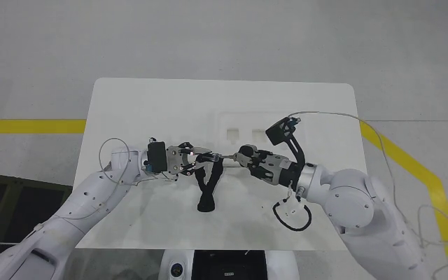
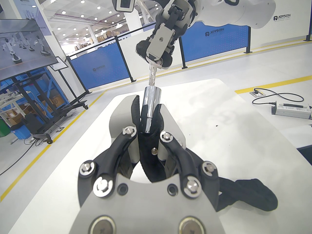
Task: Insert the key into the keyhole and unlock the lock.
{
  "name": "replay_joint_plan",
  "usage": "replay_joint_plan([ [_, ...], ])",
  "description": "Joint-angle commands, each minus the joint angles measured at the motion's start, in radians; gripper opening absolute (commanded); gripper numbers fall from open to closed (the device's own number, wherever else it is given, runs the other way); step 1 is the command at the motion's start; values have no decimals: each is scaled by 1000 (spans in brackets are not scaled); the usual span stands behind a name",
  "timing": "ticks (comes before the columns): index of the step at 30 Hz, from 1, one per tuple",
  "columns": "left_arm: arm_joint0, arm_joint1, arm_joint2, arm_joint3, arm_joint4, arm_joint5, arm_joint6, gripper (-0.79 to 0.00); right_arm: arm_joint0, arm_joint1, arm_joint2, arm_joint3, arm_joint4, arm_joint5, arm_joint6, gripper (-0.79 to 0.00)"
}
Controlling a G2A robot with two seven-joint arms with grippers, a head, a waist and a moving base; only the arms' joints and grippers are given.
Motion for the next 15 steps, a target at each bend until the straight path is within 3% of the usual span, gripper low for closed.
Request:
replay_joint_plan([
  [1, 0, 0, 0, 0, 0, 0, 0, -785, 5, -1, -5, -2, 2, 5, 8, -785],
  [15, 0, 0, 0, 0, 0, 0, 0, -785, 30, -7, -29, 2, -6, 36, 25, -785],
])
